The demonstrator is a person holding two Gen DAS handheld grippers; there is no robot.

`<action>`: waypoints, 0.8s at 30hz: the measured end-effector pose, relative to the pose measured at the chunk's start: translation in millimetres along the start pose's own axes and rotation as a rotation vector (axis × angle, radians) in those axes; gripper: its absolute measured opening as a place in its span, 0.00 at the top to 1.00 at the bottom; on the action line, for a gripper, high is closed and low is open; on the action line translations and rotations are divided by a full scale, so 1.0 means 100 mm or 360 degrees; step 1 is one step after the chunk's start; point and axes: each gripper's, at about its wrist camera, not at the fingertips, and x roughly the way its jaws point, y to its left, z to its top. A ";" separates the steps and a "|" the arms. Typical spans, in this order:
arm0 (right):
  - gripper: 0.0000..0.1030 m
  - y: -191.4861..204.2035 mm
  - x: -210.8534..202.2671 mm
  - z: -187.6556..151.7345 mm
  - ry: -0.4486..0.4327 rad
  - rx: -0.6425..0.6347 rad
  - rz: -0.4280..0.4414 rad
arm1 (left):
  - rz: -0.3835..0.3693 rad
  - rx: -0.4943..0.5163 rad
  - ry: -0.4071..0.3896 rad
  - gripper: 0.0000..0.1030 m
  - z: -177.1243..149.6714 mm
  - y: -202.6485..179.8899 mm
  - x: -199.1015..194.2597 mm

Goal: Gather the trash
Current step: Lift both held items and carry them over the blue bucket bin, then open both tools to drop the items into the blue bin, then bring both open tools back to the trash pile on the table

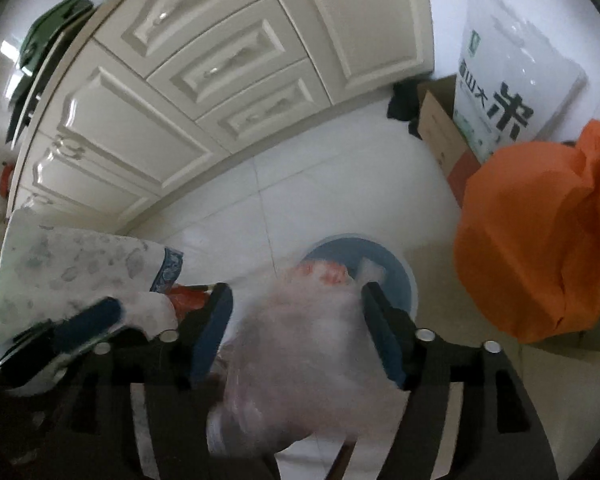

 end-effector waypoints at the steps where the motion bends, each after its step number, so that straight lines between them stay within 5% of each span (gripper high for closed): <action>1: 0.21 -0.03 0.00 0.00 -0.0009 0.0020 -0.0005 | 0.0011 -0.0004 -0.0021 0.20 0.03 0.00 -0.01; 6: 0.00 -0.09 -0.06 -0.04 -0.0038 0.0067 -0.0047 | 0.0075 -0.0008 -0.0061 0.13 0.16 -0.01 -0.02; 16: 0.00 0.06 -0.50 -0.20 -0.0148 0.0080 -0.0055 | 0.0086 0.0065 -0.0263 0.03 0.00 -0.12 -0.59; 24: 0.00 0.65 -1.14 -0.30 -0.0326 -0.0072 -0.0003 | 0.0115 0.0003 -0.0513 0.01 -0.55 0.11 -1.62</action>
